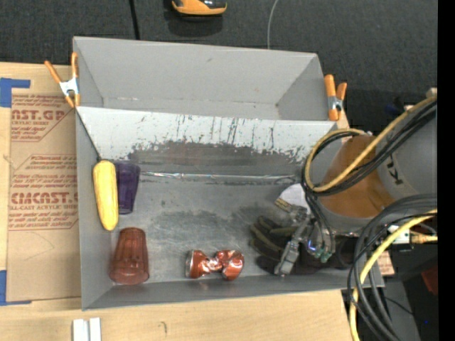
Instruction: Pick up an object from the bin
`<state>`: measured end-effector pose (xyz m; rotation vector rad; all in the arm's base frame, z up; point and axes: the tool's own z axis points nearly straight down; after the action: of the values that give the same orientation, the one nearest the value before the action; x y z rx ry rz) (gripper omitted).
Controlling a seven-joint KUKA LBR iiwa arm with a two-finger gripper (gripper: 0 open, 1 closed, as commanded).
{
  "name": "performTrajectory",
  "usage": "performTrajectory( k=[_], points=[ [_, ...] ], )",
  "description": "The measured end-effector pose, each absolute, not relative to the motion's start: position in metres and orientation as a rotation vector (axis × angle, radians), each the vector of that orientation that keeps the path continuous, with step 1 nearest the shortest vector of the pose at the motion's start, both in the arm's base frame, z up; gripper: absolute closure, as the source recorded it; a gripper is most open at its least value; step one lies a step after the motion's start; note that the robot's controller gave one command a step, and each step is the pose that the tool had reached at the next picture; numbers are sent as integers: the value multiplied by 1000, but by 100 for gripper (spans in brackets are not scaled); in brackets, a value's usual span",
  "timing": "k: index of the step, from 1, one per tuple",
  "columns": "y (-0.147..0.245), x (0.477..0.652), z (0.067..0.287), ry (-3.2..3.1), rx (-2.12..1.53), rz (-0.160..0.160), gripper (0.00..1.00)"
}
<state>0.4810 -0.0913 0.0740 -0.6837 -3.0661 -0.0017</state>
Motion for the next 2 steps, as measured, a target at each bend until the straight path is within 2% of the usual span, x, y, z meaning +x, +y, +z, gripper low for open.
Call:
performTrajectory(
  k=[1, 2],
  points=[
    [-71, 480, 70, -3108, -449, 0, 100],
    [-71, 480, 70, -3108, -449, 0, 100]
  ],
)
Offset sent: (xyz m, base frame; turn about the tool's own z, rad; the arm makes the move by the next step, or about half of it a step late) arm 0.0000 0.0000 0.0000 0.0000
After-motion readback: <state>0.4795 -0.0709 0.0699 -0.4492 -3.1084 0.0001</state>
